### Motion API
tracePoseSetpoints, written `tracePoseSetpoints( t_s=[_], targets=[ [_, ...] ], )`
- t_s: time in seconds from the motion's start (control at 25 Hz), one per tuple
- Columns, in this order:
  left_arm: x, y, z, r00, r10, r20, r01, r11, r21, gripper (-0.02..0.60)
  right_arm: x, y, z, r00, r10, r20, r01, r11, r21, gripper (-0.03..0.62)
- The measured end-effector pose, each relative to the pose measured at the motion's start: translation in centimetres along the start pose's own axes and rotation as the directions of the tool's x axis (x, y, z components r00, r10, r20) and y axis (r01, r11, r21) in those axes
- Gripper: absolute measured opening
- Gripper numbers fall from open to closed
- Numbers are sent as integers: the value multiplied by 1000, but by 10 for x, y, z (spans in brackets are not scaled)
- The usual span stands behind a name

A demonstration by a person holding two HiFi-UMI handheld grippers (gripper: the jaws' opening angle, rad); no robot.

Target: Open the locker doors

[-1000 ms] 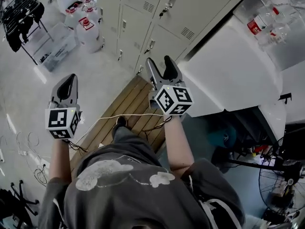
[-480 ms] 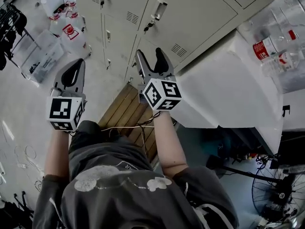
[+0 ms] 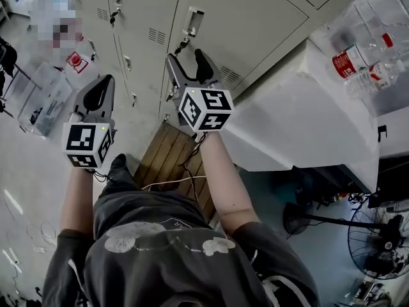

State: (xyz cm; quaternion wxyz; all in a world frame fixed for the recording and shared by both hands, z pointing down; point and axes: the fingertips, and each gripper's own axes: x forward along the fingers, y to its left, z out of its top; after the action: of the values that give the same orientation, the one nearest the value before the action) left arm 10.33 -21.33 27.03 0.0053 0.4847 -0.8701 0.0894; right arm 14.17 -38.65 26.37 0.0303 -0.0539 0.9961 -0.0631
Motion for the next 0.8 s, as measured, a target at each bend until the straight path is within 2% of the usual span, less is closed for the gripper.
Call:
tracePoseSetpoints(
  t_s=[0.2,0.32,0.52,0.6,0.8],
  targets=[
    [41,17,-18,997,-74,22,74,997,-5,9,40,-6,-6,999,-36,18,36,998,-44,301],
    [68,27,-33,990,-142,10,142,990,0,9,63,-16,-6,993,-103,48,106,992,-64,301],
    [111,58,-42,971,-241,4,241,971,-10,9,87,-27,1,968,-228,106,239,965,-106,301],
    [127,64,-42,956,-292,15,292,956,-7,9,94,-31,2,954,-275,116,289,948,-133,301],
    [155,67,-51,903,-427,41,427,904,13,9,106,-39,4,910,-384,155,409,893,-190,299]
  ],
)
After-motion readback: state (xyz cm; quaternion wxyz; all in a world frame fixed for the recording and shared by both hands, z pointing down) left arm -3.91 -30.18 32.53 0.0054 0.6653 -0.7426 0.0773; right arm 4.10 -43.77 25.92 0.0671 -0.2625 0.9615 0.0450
